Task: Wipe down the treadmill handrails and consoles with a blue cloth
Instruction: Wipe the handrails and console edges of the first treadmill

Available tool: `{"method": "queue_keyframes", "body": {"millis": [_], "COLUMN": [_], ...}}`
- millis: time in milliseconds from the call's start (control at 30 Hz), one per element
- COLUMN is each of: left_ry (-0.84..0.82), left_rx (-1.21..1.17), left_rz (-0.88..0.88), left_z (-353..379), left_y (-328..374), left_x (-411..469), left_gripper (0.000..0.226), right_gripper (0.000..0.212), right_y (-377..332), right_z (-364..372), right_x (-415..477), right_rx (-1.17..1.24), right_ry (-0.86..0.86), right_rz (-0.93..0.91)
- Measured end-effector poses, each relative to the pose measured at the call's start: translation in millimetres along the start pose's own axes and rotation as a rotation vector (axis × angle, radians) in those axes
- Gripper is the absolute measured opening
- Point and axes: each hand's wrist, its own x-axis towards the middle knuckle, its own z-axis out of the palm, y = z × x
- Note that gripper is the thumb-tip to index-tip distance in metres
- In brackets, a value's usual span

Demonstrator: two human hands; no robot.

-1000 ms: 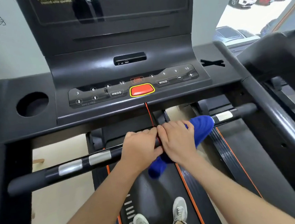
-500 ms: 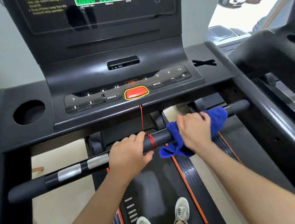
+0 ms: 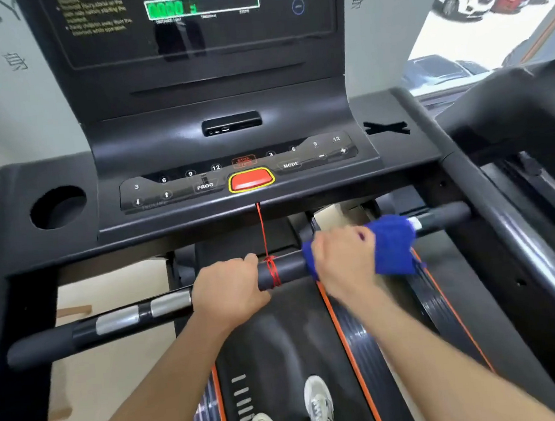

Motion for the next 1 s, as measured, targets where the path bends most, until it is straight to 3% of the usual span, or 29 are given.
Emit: {"method": "queue_keyframes", "body": {"millis": [100, 200, 267, 400, 500, 600, 700, 733, 800, 900, 1000], "left_ry": [-0.028, -0.049, -0.016, 0.011, 0.166, 0.166, 0.0, -0.02, -0.03, -0.039, 0.064], "left_rx": [-0.027, -0.056, -0.065, -0.159, -0.311, -0.418, -0.339, -0.324, -0.234, -0.021, -0.01], "left_rz": [-0.045, -0.11, -0.146, -0.219, -0.036, 0.212, 0.28, 0.291, 0.292, 0.239, 0.25], "left_z": [1, -2, -2, -8, -19, -38, -48, -45, -33, -17, -10], "left_y": [2, 6, 13, 31, 77, 146, 190, 195, 204, 232, 272], "left_x": [1, 1, -1, -5, 1, 23, 49, 58, 79, 103, 128], "left_gripper": [0.035, 0.035, 0.036, 0.077, 0.07, 0.063, 0.096, 0.1, 0.095, 0.078, 0.057], "right_gripper": [0.033, 0.036, 0.039, 0.027, 0.016, 0.008, 0.019, 0.02, 0.025, 0.027, 0.037], "right_y": [-32, 21, 62, 150, 141, 92, 101, 119, 163, 225, 254], "right_z": [17, 10, 2, -15, -17, 6, -8, -19, -40, -48, -46], "right_x": [-18, 6, 23, 49, 46, 23, 13, 13, 21, 43, 55], "right_rx": [0.134, -0.023, -0.134, -0.28, -0.306, -0.026, 0.539, 0.622, 0.555, 0.25, 0.231], "right_ry": [0.176, 0.166, 0.138, 0.171, 0.218, 0.145, -0.05, -0.086, 0.098, 0.386, 0.287], "right_rz": [-0.172, -0.368, -0.356, -0.225, -0.093, -0.153, -0.16, -0.134, -0.064, 0.044, 0.106]}}
